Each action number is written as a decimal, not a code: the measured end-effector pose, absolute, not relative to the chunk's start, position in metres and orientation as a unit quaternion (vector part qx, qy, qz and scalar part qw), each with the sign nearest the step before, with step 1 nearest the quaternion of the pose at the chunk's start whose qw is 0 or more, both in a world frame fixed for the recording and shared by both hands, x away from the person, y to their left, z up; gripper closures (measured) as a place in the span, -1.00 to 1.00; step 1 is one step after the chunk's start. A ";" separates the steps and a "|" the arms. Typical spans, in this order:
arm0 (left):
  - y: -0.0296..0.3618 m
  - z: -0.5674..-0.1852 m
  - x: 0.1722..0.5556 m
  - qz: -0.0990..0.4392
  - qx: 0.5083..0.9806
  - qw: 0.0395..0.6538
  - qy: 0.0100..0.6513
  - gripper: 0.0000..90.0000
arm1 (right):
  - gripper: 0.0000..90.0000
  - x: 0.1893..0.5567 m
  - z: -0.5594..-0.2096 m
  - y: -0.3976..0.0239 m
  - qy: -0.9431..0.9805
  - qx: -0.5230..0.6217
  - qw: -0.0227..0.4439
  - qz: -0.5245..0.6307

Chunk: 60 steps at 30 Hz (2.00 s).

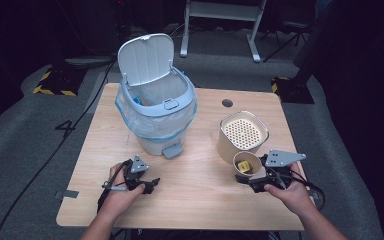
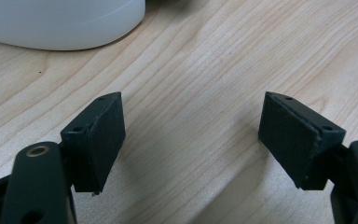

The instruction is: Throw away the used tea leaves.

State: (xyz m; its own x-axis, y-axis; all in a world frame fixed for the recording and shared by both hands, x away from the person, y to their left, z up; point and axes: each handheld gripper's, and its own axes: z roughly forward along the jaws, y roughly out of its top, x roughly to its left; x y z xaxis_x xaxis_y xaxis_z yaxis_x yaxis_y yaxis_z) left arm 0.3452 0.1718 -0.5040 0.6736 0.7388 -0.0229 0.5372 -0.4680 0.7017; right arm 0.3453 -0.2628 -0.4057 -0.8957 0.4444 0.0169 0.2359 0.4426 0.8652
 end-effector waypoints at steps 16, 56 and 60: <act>0.173 -0.504 0.346 0.142 0.846 0.350 0.376 -0.49 | -0.32 0.362 -0.354 -0.271 0.833 0.207 0.131 0.496; 0.174 -0.504 0.347 0.144 0.844 0.351 0.379 -0.49 | -0.32 0.479 -0.334 -0.317 0.802 0.276 0.238 0.473; 0.174 -0.504 0.347 0.144 0.844 0.351 0.379 -0.49 | -0.31 0.485 -0.337 -0.321 0.803 0.282 0.246 0.464</act>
